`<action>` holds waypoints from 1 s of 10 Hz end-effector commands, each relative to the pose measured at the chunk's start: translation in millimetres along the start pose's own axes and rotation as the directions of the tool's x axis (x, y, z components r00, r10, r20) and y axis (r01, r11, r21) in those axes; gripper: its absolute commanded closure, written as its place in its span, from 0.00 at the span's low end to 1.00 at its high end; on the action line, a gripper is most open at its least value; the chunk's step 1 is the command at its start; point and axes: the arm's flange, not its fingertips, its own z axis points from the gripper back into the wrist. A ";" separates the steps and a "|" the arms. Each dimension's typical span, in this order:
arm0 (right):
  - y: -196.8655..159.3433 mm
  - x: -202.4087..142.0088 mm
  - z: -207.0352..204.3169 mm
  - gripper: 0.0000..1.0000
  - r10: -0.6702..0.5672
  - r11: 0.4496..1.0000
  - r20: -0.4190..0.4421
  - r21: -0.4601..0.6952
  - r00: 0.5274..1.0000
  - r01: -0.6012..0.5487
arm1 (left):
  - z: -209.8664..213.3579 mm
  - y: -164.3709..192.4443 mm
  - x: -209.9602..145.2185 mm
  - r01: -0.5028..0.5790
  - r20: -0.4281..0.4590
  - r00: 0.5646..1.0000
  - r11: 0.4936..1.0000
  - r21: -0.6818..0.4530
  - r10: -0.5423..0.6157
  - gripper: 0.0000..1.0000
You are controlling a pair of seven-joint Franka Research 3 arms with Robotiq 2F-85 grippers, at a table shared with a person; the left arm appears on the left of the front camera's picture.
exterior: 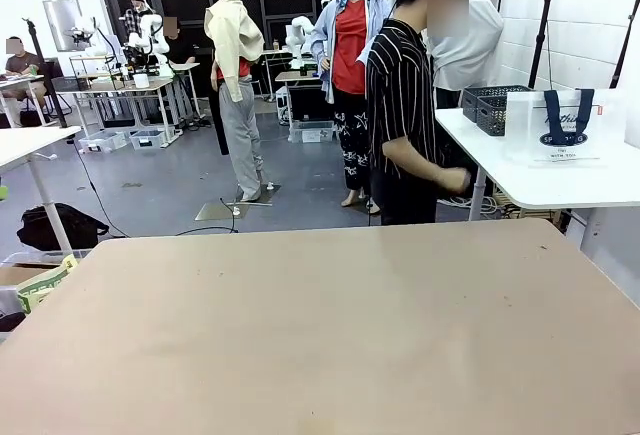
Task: Transfer purchased items from the store into the shopping bag.
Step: Open the Reusable shopping bag in the center of the table.
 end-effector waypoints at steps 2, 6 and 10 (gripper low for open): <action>-1.2 0.6 1.3 0.00 -0.005 1.000 0.009 -0.006 1.000 0.005 | 0.5 4.4 -1.3 -0.017 -0.002 1.000 1.000 0.011 0.017 0.00; -1.2 0.6 1.3 0.00 -0.005 1.000 0.009 -0.006 1.000 0.005 | 0.5 4.4 -1.3 -0.017 -0.002 1.000 1.000 0.011 0.017 0.00; -1.2 0.6 1.3 0.00 -0.005 1.000 0.009 -0.006 1.000 0.005 | 0.5 4.4 -1.3 -0.017 -0.002 1.000 1.000 0.011 0.017 0.00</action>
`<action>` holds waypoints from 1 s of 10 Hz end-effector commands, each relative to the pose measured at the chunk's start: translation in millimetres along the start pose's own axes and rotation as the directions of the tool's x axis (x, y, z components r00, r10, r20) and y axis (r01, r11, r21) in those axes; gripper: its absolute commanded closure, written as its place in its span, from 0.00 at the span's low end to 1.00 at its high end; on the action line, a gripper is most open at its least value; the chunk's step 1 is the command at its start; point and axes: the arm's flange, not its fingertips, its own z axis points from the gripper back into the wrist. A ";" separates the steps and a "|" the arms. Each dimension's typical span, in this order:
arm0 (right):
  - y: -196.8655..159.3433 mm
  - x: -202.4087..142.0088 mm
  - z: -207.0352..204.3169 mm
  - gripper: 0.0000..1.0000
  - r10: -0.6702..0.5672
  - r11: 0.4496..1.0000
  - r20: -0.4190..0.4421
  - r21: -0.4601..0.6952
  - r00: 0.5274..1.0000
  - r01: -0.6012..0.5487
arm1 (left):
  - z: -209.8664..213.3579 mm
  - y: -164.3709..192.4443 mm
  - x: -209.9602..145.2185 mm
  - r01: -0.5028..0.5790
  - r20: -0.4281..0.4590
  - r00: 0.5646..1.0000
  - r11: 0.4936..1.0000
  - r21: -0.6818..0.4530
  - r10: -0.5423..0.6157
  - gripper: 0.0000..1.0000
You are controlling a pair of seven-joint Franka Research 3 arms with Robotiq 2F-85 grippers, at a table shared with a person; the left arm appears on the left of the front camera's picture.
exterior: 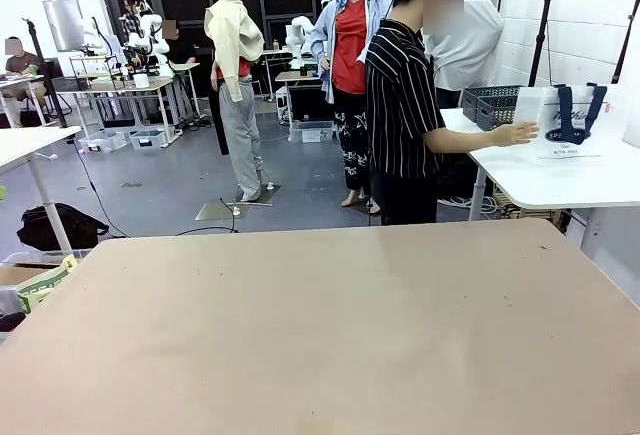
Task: Transfer purchased items from the store into the shopping bag.
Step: Open the Reusable shopping bag in the center of the table.
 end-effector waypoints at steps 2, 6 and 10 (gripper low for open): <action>0.0 0.5 0.9 0.00 -0.003 1.000 0.008 -0.003 1.000 0.003 | -0.1 1.7 -0.7 -0.012 -0.002 1.000 1.000 0.005 0.012 0.00; 0.0 0.5 0.9 0.00 -0.003 1.000 0.008 -0.003 1.000 0.003 | -0.1 1.7 -0.7 -0.012 -0.002 1.000 1.000 0.005 0.012 0.00; 0.0 0.5 0.9 0.00 -0.003 1.000 0.008 -0.003 1.000 0.003 | -0.1 1.7 -0.7 -0.012 -0.002 1.000 1.000 0.005 0.012 0.00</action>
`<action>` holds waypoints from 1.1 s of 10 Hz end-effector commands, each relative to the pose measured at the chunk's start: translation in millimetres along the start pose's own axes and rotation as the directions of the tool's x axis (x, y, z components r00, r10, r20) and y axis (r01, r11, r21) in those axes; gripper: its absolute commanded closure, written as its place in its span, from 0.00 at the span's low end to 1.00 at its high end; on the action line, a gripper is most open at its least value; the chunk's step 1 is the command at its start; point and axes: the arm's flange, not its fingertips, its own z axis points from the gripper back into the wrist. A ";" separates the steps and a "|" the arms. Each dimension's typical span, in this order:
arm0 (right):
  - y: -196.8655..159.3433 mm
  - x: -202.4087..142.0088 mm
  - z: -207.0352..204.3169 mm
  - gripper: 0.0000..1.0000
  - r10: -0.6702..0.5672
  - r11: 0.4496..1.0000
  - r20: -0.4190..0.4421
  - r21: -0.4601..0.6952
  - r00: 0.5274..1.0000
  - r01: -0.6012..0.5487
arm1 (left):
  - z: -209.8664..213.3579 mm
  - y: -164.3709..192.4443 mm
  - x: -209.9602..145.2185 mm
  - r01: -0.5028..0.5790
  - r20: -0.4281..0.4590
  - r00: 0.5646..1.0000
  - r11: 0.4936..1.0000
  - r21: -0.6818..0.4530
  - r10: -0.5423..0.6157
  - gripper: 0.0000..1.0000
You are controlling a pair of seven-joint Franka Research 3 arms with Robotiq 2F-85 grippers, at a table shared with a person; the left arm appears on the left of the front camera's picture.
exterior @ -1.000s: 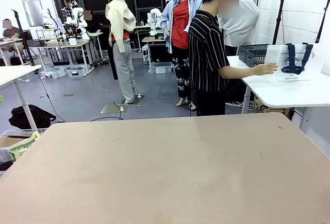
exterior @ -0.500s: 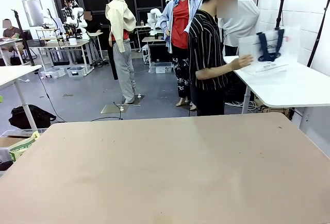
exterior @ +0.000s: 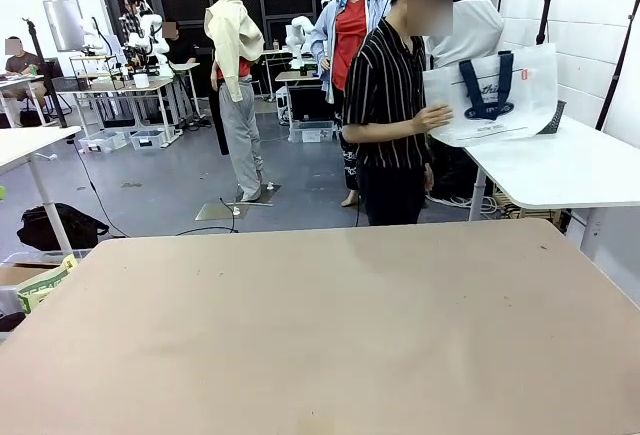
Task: Transfer purchased items from the store into the shopping bag.
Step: Open the Reusable shopping bag in the center of the table.
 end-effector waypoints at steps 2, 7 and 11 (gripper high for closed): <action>-0.1 0.4 0.7 0.00 -0.004 1.000 0.008 -0.002 1.000 0.004 | -0.1 1.7 -0.7 -0.012 -0.002 1.000 1.000 0.005 0.012 0.00; -0.1 0.4 0.7 0.00 -0.004 1.000 0.008 -0.002 1.000 0.004 | -0.1 1.7 -0.7 -0.012 -0.002 1.000 1.000 0.005 0.012 0.00; -0.1 0.4 0.7 0.00 -0.004 1.000 0.008 -0.002 1.000 0.004 | -0.1 1.7 -0.7 -0.012 -0.002 1.000 1.000 0.005 0.012 0.00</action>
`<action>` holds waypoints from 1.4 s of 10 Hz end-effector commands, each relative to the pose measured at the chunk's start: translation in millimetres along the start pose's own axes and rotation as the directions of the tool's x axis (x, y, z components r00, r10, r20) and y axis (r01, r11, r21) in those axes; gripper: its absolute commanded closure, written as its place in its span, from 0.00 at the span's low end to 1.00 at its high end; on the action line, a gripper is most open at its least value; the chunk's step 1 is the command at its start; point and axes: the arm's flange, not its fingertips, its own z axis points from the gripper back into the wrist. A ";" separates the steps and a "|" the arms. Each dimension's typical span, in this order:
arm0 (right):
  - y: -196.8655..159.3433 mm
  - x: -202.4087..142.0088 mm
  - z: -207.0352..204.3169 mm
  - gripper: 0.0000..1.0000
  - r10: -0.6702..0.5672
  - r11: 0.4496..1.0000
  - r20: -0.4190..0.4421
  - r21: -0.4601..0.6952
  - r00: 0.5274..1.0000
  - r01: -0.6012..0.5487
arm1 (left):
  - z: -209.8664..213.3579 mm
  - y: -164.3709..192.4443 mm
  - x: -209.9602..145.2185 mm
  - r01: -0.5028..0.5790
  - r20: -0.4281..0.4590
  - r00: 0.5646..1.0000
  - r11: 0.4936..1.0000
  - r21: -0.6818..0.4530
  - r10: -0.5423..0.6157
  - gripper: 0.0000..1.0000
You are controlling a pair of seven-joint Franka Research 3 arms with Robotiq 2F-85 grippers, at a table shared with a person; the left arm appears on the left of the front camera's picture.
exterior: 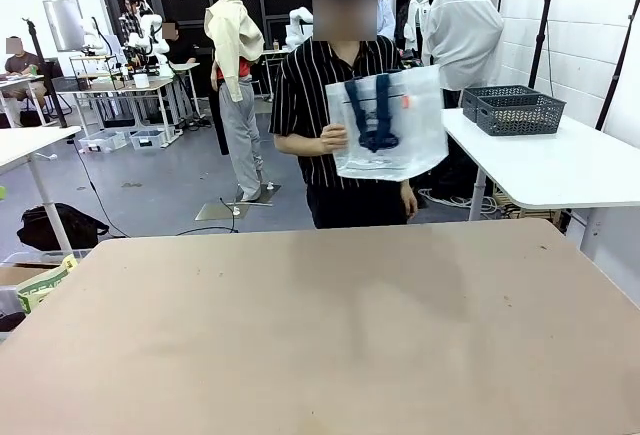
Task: Transfer purchased items from the store into the shopping bag.
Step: Open the Reusable shopping bag in the center of the table.
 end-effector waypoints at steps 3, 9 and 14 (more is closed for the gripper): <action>-0.3 0.4 0.7 0.00 -0.005 1.000 0.008 -0.002 1.000 0.005 | -0.1 1.7 -0.7 -0.012 -0.002 1.000 1.000 0.005 0.012 0.00; -0.3 0.4 0.7 0.00 -0.005 1.000 0.008 -0.002 1.000 0.005 | -0.1 1.7 -0.7 -0.012 -0.002 1.000 1.000 0.005 0.012 0.00; -0.3 0.4 0.7 0.00 -0.005 1.000 0.008 -0.002 1.000 0.005 | -0.1 1.7 -0.7 -0.012 -0.002 1.000 1.000 0.005 0.012 0.00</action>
